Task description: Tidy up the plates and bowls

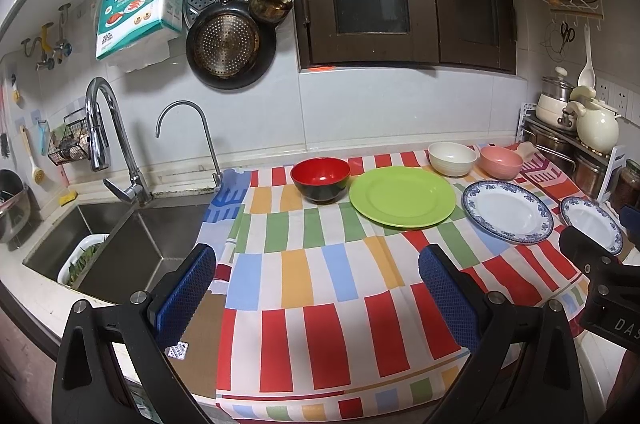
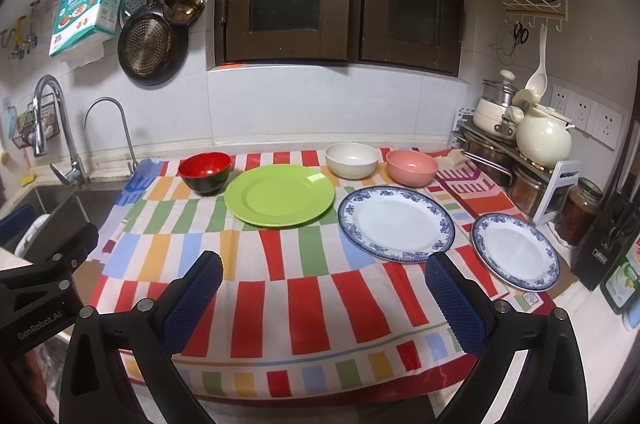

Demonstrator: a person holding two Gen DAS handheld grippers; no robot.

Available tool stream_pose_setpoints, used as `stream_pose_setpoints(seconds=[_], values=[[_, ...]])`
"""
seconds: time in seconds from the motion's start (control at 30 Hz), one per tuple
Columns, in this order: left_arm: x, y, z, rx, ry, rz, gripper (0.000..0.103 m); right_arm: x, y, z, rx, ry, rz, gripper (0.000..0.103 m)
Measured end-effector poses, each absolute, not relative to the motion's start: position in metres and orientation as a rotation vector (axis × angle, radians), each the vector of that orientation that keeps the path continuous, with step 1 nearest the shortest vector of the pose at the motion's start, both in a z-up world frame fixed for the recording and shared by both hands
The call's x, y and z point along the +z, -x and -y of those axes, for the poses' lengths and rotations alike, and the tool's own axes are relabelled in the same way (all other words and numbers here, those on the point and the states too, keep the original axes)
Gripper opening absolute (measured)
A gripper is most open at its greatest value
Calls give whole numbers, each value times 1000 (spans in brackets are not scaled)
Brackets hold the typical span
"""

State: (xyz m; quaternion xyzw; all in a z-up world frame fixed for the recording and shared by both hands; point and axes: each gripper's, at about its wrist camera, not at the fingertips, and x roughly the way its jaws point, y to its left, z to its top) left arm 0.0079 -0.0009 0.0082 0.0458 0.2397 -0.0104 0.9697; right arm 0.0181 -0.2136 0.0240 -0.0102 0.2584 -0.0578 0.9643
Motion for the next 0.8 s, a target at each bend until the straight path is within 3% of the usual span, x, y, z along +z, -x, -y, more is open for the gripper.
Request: stream_pose_setpoints(seconds=[0.8], values=[[4,-11,-2,-26,-85,-492,103,22,-20,217,-119,18,-529,102]])
